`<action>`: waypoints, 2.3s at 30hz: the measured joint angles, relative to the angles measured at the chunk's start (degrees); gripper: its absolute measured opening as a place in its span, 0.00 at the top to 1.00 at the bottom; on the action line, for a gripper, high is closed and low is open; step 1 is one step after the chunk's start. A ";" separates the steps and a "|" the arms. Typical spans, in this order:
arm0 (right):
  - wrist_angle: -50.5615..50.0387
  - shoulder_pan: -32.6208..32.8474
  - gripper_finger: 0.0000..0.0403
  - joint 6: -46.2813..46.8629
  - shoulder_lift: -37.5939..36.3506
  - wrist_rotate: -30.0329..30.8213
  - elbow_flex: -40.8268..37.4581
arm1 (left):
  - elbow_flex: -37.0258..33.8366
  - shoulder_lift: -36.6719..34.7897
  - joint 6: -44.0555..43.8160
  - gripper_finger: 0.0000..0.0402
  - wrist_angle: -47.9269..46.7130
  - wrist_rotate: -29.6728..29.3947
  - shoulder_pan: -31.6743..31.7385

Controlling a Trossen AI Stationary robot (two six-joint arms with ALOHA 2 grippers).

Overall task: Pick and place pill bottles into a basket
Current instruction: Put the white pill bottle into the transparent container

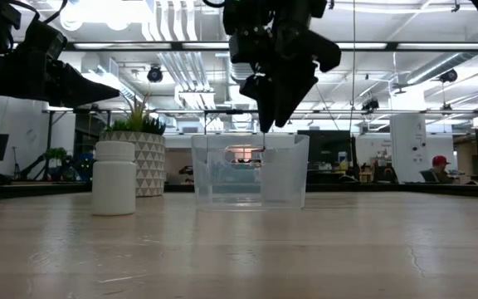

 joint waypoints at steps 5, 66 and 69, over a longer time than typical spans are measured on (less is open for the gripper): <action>-4.52 2.78 0.52 1.35 0.00 -0.93 0.96 | 0.00 -0.01 0.01 1.00 0.00 0.00 0.01; 6.22 44.62 0.52 52.88 -22.54 6.06 -28.07 | 0.00 0.74 0.01 1.00 0.02 -0.02 0.02; 6.38 45.39 0.52 54.02 -21.94 6.05 -28.91 | 0.00 0.73 -0.01 1.00 0.00 0.00 0.02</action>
